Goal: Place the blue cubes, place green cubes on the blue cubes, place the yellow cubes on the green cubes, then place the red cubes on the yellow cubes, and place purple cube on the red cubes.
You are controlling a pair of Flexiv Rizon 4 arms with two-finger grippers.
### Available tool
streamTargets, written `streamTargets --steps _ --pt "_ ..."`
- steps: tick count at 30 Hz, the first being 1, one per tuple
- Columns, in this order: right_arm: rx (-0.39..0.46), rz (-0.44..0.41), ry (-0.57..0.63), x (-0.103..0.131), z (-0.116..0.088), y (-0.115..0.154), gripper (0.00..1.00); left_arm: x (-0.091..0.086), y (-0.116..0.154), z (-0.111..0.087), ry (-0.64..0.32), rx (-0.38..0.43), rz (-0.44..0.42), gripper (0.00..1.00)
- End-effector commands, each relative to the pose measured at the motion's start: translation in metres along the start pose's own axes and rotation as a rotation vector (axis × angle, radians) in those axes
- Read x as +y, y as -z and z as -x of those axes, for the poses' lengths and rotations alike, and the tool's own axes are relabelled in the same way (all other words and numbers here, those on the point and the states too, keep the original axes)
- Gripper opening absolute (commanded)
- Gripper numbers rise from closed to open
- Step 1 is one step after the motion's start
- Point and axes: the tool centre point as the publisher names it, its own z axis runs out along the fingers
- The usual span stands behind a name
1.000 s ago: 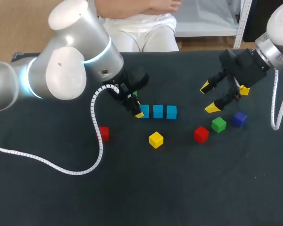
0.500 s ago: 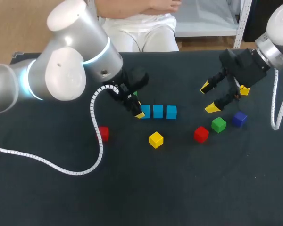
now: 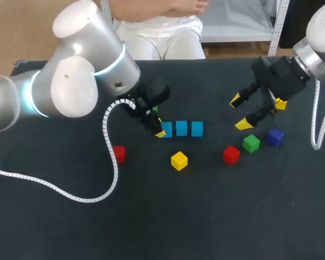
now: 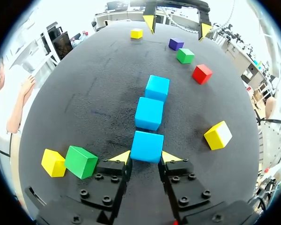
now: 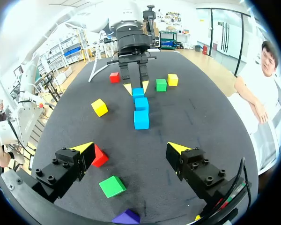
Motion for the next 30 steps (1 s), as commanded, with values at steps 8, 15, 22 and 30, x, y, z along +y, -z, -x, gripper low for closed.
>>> streamTargets --steps 8,15,22,30 --pt "-0.002 -0.003 0.001 0.0013 -0.0003 0.0004 1.0 0.0062 0.0003 0.0006 -0.004 -0.004 0.004 0.0" --pt "-0.002 -0.003 0.001 0.0013 -0.0003 0.0004 1.0 0.0074 -0.0001 0.0021 -0.008 -0.006 0.005 0.0" --pt "-0.002 -0.003 0.001 0.0013 -0.0003 0.0004 1.0 0.0065 -0.0012 0.001 -0.004 -0.008 0.003 0.0" --pt "-0.002 -0.003 0.001 0.0013 -0.0003 0.0004 1.0 0.0062 -0.0026 -0.001 0.005 -0.014 -0.004 1.0"
